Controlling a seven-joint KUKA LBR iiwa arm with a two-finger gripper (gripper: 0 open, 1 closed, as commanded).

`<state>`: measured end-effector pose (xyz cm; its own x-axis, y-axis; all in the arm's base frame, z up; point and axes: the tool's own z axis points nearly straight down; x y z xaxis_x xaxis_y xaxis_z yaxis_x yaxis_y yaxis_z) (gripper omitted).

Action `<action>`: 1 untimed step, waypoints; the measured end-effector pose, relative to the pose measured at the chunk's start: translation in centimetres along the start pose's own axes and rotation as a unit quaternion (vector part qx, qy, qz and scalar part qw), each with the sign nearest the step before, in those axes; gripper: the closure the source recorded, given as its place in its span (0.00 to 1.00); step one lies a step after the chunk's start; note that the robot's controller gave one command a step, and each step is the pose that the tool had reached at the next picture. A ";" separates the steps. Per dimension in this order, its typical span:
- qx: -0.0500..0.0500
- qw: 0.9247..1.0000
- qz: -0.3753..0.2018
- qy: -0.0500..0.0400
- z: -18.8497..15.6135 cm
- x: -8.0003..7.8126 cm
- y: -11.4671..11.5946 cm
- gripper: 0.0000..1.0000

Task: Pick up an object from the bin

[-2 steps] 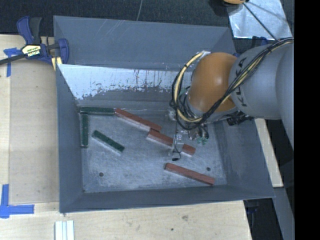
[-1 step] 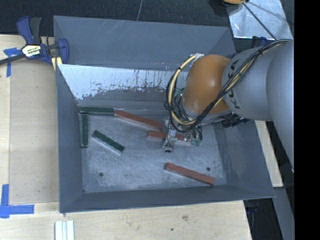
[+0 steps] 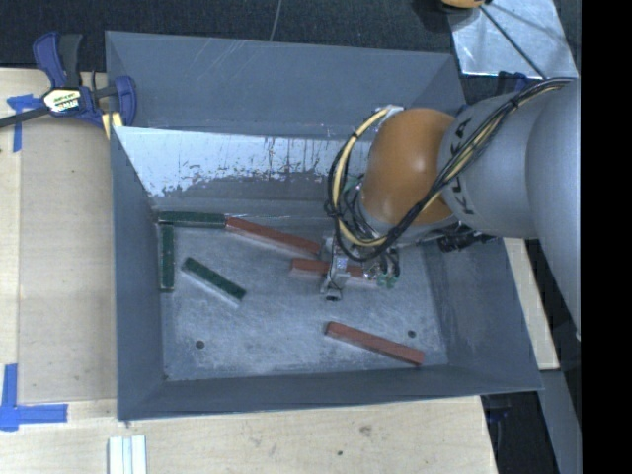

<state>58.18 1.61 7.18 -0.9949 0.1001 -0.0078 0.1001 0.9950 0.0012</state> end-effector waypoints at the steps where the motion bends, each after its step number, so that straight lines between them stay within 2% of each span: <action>1: 0.000 1.000 0.006 0.002 -11.6 -3.1 0.5 1.00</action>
Offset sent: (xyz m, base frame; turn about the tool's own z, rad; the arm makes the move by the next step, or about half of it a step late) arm 0.0000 0.0000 0.0000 0.0000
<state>61.28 1.80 18.82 -0.9936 0.1129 -0.0033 0.1129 0.9936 0.0003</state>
